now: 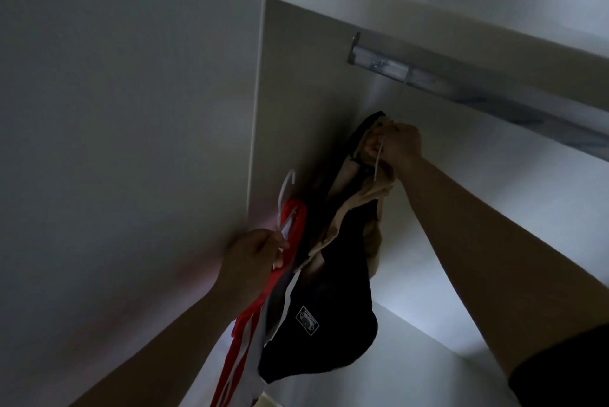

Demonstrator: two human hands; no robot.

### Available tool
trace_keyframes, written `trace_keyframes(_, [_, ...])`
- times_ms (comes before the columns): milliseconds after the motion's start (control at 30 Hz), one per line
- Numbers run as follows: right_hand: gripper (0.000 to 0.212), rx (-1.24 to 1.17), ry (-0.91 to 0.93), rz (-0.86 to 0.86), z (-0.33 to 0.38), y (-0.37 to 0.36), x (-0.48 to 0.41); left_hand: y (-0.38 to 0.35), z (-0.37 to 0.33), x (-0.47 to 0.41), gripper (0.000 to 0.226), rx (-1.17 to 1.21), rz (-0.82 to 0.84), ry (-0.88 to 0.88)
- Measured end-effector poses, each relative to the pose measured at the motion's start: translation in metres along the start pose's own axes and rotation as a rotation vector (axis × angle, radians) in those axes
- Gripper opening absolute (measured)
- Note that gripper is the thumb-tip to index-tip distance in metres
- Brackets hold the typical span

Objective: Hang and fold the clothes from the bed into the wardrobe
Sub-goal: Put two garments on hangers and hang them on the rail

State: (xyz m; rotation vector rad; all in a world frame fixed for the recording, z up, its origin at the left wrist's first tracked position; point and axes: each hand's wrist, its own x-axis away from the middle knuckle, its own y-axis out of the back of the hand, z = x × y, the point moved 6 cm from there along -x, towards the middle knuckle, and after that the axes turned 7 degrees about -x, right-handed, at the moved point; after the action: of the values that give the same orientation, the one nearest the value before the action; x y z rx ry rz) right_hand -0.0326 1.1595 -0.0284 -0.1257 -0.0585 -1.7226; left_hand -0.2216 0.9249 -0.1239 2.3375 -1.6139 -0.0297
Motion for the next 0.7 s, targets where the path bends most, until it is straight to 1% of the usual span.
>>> trace_keyframes(33, [0.03,0.031,0.011,-0.012,0.0,0.001,0.004,-0.001,0.0,0.0,0.025,0.005,0.001,0.002])
trace_keyframes(67, [0.029,0.118,0.035,-0.026,0.002,0.003,0.008,-0.001,0.0,0.001,0.025,-0.001,0.0,0.002])
trace_keyframes(133, [0.035,0.379,0.128,-0.04,0.007,0.008,0.02,0.0,-0.001,0.003,0.024,-0.013,-0.008,0.002])
trace_keyframes(200, [0.034,0.481,0.224,-0.037,0.007,0.015,0.035,0.003,-0.002,0.008,0.024,-0.021,-0.007,-0.011])
trace_keyframes(300, [0.031,0.475,0.299,-0.075,0.001,0.031,0.061,0.007,-0.003,0.019,0.026,-0.081,0.005,-0.046])
trace_keyframes(367, [0.029,0.463,0.312,-0.077,-0.005,0.041,0.077,0.011,-0.002,0.028,0.028,-0.121,0.0,-0.071])
trace_keyframes(433, [0.027,0.47,0.296,-0.072,-0.013,0.052,0.096,0.016,0.0,0.041,0.03,-0.158,0.009,-0.089])
trace_keyframes(533, [0.015,0.442,0.252,-0.064,-0.029,0.068,0.125,0.022,0.006,0.063,0.031,-0.198,0.021,-0.1])
trace_keyframes(567, [0.013,0.427,0.234,-0.067,-0.032,0.073,0.135,0.024,0.008,0.07,0.031,-0.21,0.025,-0.1])
trace_keyframes(633, [0.019,0.391,0.203,-0.075,-0.037,0.084,0.156,0.025,0.01,0.088,0.031,-0.244,0.037,-0.115])
trace_keyframes(700, [0.017,0.368,0.175,-0.066,-0.042,0.096,0.176,0.025,0.011,0.107,0.031,-0.267,0.045,-0.137])
